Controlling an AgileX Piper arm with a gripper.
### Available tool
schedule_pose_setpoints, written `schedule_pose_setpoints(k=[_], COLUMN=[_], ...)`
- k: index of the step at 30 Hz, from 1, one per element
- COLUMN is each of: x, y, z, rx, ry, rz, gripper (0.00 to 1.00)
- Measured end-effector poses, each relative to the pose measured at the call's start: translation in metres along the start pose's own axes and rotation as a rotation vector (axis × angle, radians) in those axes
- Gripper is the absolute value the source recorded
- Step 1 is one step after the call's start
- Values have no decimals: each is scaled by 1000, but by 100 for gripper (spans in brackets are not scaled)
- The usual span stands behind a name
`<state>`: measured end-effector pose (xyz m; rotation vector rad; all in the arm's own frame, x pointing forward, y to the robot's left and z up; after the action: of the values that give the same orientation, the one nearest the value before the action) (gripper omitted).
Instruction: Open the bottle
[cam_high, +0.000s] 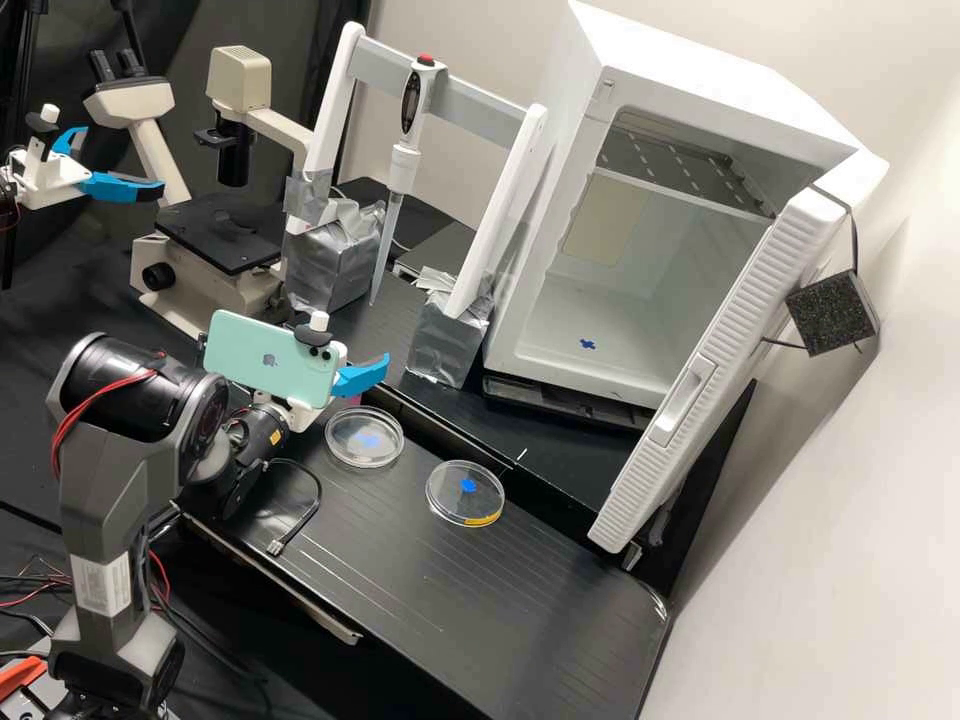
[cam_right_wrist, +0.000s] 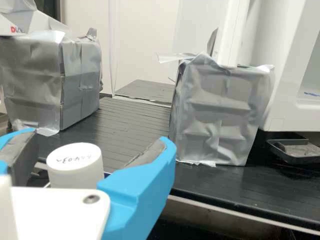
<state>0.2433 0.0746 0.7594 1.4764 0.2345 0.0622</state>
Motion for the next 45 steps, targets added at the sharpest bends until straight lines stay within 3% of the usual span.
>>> schedule_pose_setpoints(k=[45], x=[4], y=[-3], z=[-6], rx=[-14], ry=[23], rz=[-9], gripper=[0])
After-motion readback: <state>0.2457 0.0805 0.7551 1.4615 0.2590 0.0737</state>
